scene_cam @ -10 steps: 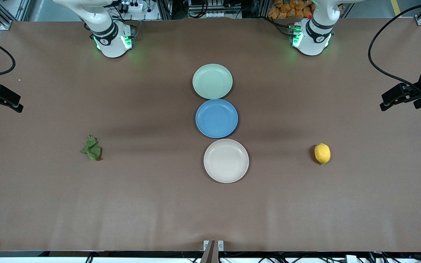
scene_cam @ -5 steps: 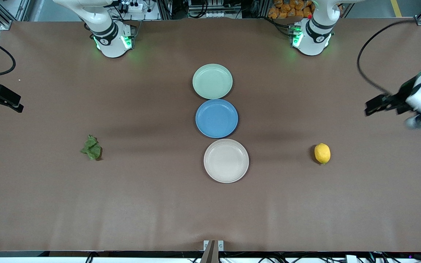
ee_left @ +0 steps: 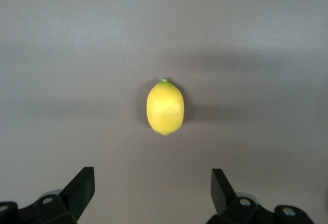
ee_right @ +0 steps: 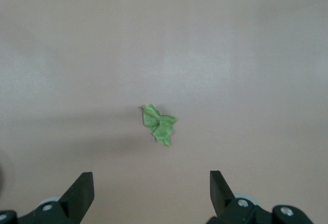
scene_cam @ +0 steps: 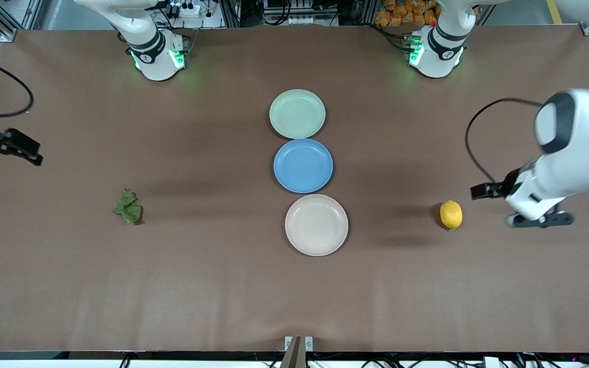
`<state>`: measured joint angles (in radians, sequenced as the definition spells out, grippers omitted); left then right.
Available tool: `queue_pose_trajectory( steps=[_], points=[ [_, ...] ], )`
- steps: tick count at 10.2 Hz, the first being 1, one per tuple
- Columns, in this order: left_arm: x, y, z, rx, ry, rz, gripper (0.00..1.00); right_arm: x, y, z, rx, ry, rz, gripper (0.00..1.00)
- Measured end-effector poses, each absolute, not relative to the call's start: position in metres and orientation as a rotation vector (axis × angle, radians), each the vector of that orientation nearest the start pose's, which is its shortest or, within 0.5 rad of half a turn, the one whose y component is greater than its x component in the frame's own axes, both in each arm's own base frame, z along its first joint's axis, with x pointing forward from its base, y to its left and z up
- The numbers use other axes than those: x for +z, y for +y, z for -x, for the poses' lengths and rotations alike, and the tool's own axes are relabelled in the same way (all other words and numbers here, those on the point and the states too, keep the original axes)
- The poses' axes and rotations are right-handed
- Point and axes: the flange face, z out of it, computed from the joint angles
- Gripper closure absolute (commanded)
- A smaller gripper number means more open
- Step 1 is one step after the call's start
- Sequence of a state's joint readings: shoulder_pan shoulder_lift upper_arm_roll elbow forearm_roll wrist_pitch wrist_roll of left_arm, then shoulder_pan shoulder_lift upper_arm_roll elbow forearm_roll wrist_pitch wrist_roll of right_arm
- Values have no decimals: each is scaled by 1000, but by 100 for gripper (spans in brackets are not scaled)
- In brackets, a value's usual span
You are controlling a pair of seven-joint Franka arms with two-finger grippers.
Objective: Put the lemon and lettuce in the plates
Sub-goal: 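Grasp the lemon with the left gripper while the right gripper grasps the lettuce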
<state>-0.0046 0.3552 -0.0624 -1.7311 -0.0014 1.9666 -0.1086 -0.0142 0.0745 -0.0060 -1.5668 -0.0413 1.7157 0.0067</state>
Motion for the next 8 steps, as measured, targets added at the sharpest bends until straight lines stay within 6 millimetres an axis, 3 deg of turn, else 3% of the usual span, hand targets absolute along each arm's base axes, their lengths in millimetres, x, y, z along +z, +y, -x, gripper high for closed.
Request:
queue_pose_trajectory(
  steps=[2,3,4,7,8],
  points=[
    [289,-40,-639,155,-76,3157,0,561,-4,-596,-140,-1,3178,0],
    [262,-39,-636,153,-78,3159,0,539,-3,-598,-156,-8,3176,0],
    [243,-39,-633,167,-79,3159,0,515,-2,-598,-173,-13,3174,0],
    [212,-39,-626,136,-82,3164,0,428,2,-588,-222,-34,3165,0],
    [205,-39,-624,129,-83,3165,7,401,-2,-583,-204,-27,3165,0]
  ],
)
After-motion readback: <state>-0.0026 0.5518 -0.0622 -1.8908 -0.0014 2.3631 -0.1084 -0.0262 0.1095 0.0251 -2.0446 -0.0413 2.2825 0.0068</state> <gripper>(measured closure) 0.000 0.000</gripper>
